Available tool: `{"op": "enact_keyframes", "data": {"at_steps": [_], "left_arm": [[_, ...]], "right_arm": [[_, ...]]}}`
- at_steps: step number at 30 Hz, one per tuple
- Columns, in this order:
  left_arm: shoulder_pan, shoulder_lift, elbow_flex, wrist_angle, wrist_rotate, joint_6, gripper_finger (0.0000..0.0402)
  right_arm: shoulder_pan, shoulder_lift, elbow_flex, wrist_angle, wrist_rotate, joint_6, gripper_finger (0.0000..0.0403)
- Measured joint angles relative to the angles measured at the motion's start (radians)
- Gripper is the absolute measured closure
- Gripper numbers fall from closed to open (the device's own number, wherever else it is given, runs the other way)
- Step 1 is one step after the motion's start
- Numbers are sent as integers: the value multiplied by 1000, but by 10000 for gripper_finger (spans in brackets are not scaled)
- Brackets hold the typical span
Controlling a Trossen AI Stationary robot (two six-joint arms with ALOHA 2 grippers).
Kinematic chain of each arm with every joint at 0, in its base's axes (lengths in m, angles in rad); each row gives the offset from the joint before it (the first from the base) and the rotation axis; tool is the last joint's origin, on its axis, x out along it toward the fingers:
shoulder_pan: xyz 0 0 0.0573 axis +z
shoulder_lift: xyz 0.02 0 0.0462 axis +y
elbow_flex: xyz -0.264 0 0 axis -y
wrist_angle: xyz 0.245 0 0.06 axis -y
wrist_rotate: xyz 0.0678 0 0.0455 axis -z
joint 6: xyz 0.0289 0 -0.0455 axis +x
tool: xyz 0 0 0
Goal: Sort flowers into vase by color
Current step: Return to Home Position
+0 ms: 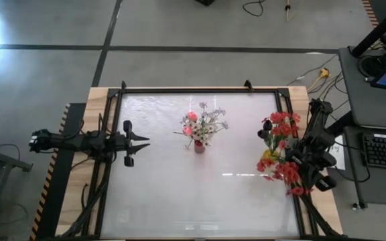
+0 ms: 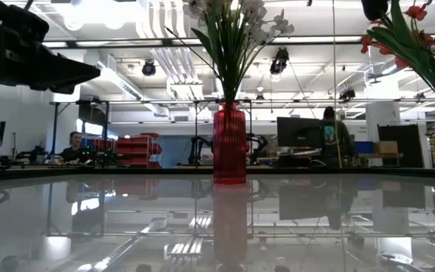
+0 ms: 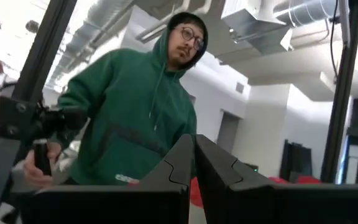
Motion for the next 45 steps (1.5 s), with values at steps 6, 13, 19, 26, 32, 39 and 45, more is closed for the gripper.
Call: {"op": "enact_keyframes", "data": {"at_steps": [6, 13, 19, 26, 32, 39, 45], "left_arm": [[0, -1, 0, 1, 0, -10, 322], [0, 0, 0, 1, 0, -14, 322], [0, -1, 0, 1, 0, -25, 322], [0, -1, 0, 5, 0, -26, 322], [0, -1, 0, 8, -1, -39, 322], [0, -1, 0, 11, -1, -55, 322], [0, -1, 0, 13, 0, -55, 322]], "right_arm": [[0, 0, 0, -23, 6, -65, 390], [0, 0, 0, -102, 182, 75, 390], [0, 0, 0, -149, 211, 135, 390], [0, 0, 0, -147, 326, 143, 390], [0, 0, 0, -147, 528, 139, 390], [0, 0, 0, -190, 593, 128, 390], [0, 0, 0, -251, 593, 170, 390]]}}
